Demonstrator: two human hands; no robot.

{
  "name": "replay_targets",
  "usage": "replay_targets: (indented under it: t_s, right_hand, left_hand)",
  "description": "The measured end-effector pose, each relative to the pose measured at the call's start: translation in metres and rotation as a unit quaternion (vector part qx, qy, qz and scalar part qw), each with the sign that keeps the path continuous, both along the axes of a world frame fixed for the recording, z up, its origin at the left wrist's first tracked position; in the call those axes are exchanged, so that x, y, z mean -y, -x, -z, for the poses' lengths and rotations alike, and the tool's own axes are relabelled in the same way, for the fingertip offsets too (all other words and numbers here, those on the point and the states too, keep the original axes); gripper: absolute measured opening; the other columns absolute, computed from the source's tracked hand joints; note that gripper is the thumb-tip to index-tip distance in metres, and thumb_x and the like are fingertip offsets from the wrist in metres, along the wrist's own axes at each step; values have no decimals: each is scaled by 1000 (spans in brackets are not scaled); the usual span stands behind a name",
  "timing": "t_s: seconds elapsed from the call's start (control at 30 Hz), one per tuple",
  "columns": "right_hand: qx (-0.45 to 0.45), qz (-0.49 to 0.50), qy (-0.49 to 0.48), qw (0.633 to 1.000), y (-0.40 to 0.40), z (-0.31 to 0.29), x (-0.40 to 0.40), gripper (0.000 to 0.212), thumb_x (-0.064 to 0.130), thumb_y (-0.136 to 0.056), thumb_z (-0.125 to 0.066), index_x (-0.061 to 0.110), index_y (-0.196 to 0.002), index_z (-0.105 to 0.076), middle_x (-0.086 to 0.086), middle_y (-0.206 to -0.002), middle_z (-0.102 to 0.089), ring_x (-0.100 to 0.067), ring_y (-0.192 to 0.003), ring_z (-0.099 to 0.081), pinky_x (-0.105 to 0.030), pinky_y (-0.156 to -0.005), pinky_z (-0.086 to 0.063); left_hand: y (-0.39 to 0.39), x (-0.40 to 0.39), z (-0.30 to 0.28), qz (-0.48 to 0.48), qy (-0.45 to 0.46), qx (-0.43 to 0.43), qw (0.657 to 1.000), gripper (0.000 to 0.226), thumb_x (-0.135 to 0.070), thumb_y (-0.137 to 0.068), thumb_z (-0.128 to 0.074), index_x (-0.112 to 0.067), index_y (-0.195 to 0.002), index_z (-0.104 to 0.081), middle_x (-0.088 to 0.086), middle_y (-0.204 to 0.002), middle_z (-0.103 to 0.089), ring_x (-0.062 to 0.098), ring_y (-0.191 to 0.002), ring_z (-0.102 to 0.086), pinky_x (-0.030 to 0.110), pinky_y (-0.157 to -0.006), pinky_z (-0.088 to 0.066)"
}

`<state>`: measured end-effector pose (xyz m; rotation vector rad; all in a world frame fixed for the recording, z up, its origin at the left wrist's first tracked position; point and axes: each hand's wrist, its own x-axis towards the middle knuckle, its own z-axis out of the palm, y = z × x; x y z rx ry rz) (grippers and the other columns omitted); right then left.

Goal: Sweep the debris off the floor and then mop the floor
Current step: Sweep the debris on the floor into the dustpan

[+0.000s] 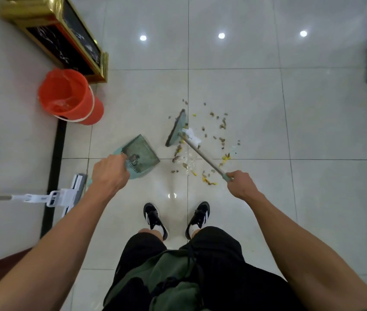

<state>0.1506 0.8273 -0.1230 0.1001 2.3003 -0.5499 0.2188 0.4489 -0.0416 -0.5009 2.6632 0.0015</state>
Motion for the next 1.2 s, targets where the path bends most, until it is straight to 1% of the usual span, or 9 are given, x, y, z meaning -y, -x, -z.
replay_targets:
  t_s: [0.2, 0.3, 0.4, 0.53, 0.67, 0.77, 0.93, 1.03, 1.2]
  right_hand:
    - [-9, 37, 30, 999, 31, -5, 58, 46, 10, -90, -50, 18, -134, -63, -15, -115, -65, -28, -85, -61, -32, -73, -51]
    - [-7, 62, 46, 997, 45, -1, 104, 42, 7, -85, -49, 13, -122, -67, -13, -106, -66, -30, -87, -63, -41, -80, -58]
    - [-6, 68, 43, 997, 59, 5, 156, 32, 8, -88, -49, 9, -114, -68, -13, -95, -66, -32, -79, -66, -49, -72, -61]
    - [-16, 71, 28, 997, 83, 6, 224, 31, 5, -91, -50, 8, -116, -69, -19, -105, -67, -36, -89, -65, -45, -79, -58]
    - [-17, 77, 6, 997, 101, 13, 267, 28, 3, -92, -50, 9, -109, -72, -16, -97, -68, -31, -80, -63, -38, -72, -57]
    - [-16, 70, -31, 997, 106, 16, 280, 31, 5, -90, -48, 10, -112, -70, -13, -94, -67, -28, -75, -60, -34, -69, -55]
    - [12, 63, -98, 993, 100, 13, 276, 31, 7, -93, -50, 10, -121, -63, -11, -99, -63, -27, -80, -59, -32, -67, -49]
    - [19, 72, -129, 989, 86, 12, 262, 27, 10, -94, -51, 10, -119, -62, -6, -90, -56, -27, -79, -60, -33, -67, -50]
    - [10, 94, -161, 982, 46, 13, 233, 23, 12, -93, -50, 11, -112, -63, -5, -90, -56, -26, -74, -57, -32, -63, -45]
  left_hand:
    - [30, 37, -5, 7, 12, -1, 1000, 32, -12, -80, -56, -20, -109, -65, 12, -93, -69, 36, -82, -66, 38, -69, -54]
    - [52, 65, -2, 20, 6, -4, 1000, 34, -11, -79, -56, -20, -111, -64, 11, -90, -68, 36, -78, -65, 39, -69, -56]
    - [79, 99, 5, 37, -9, -7, 999, 37, -11, -79, -57, -19, -114, -65, 13, -93, -68, 37, -80, -65, 40, -71, -56]
    - [120, 144, 9, 69, -28, 0, 997, 41, -11, -81, -57, -21, -120, -64, 16, -100, -67, 39, -89, -65, 40, -73, -49]
    - [149, 176, 13, 100, -43, 5, 994, 38, -13, -82, -57, -22, -119, -64, 16, -99, -68, 39, -90, -66, 41, -75, -51]
    - [164, 189, 17, 131, -47, 10, 990, 35, -13, -83, -57, -21, -116, -65, 15, -98, -68, 39, -90, -66, 40, -74, -51]
    - [175, 196, 22, 164, -50, 17, 985, 32, -14, -86, -56, -21, -115, -65, 14, -99, -68, 38, -91, -66, 39, -73, -49]
    - [173, 195, 25, 174, -49, 18, 983, 31, -13, -86, -56, -21, -114, -65, 13, -99, -68, 36, -89, -66, 37, -70, -46]
    - [161, 183, 27, 183, -55, 14, 981, 28, -11, -85, -55, -21, -108, -65, 13, -98, -67, 37, -91, -65, 36, -67, -41]
